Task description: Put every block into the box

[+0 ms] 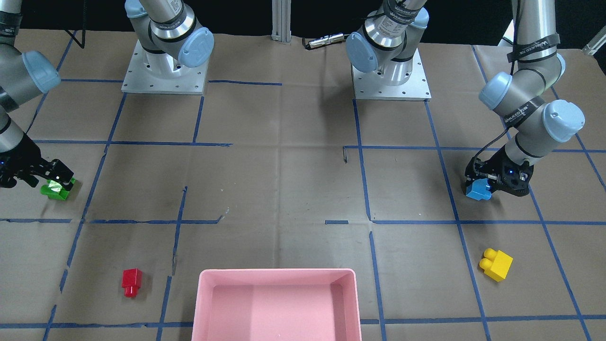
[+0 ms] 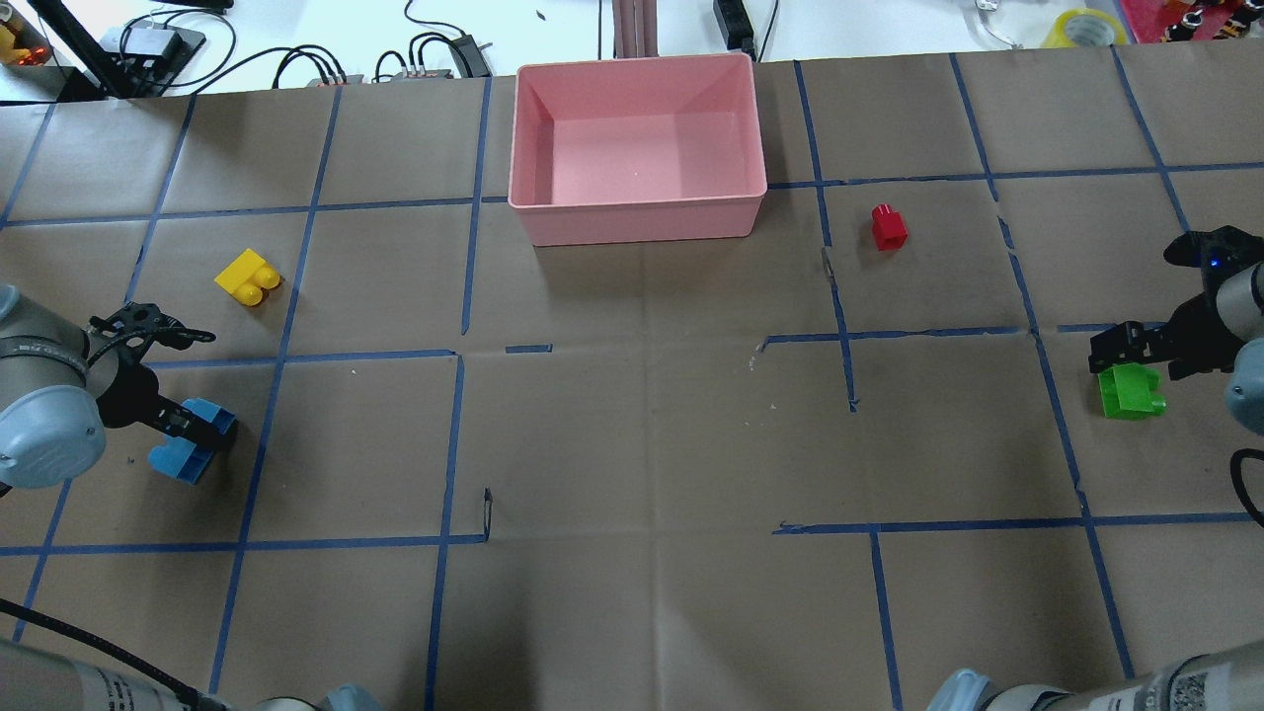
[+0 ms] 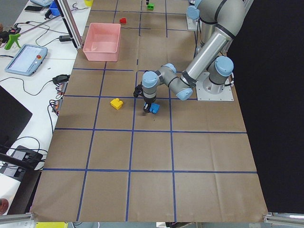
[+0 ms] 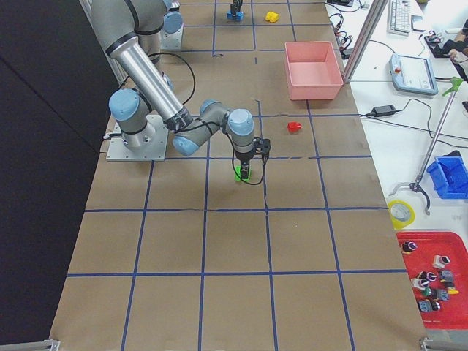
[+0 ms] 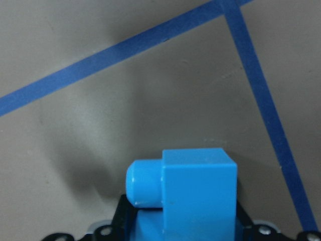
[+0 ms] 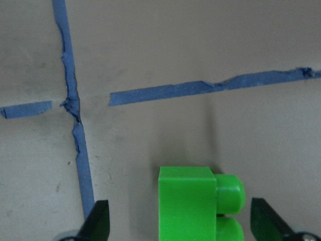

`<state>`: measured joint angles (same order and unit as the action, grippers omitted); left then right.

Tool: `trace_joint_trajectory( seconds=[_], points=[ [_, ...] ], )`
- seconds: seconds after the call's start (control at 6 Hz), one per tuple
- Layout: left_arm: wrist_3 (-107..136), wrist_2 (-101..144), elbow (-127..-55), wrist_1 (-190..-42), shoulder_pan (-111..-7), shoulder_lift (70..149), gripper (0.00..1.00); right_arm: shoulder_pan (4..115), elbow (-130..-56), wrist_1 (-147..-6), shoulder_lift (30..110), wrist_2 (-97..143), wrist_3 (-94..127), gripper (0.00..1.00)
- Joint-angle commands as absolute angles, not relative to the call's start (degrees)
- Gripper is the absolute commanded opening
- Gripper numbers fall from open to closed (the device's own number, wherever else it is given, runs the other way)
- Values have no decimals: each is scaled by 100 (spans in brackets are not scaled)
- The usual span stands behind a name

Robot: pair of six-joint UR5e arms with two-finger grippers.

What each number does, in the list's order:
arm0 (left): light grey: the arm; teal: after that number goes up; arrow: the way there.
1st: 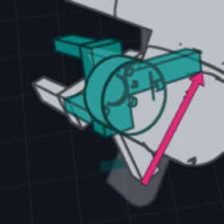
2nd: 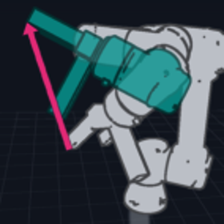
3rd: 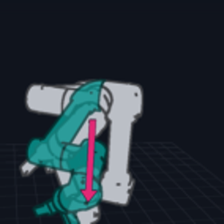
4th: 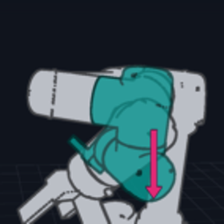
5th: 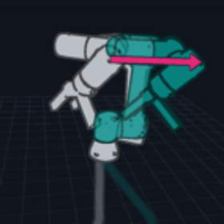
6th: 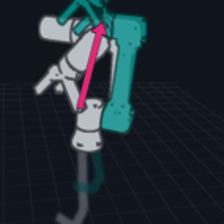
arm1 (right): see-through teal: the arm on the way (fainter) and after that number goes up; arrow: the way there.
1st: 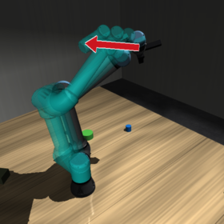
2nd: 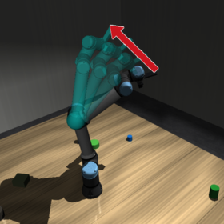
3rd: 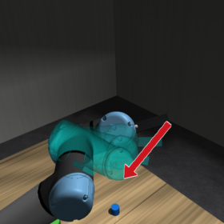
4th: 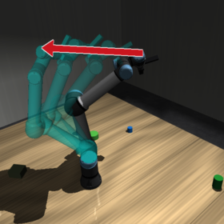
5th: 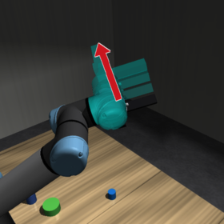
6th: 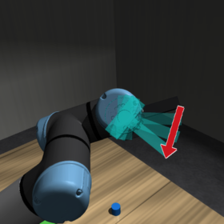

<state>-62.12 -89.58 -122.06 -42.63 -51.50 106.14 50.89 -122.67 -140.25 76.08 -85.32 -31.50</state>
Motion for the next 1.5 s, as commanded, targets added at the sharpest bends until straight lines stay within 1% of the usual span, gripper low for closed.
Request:
trace_joint_trajectory(
  seconds=[0.0,0.17,0.33,0.5,0.83,1.33],
  points=[
    [-6135,-9052,-11650,-4750,-5203,10338,18,5080,-12313,-14036,7524,-8745,-3164,99],
    [-5900,-9053,-10749,-6077,-5212,10214,18,4993,-12313,-14027,7523,-8928,-3164,99],
    [-5576,-9044,-9801,-7100,-5290,10283,18,4870,-12313,-14010,7523,-8912,-3164,99],
    [-5146,-9035,-9121,-7598,-5604,10388,18,4852,-12313,-14010,7497,-8912,-3173,99],
    [-2905,-8965,-8354,-7629,-6866,10695,18,4852,-12296,-13984,7515,-8869,-3164,99],
    [588,-8361,-6747,-7778,-8774,11607,18,4869,-12349,-14027,7489,-8816,-3138,99]
  ],
)
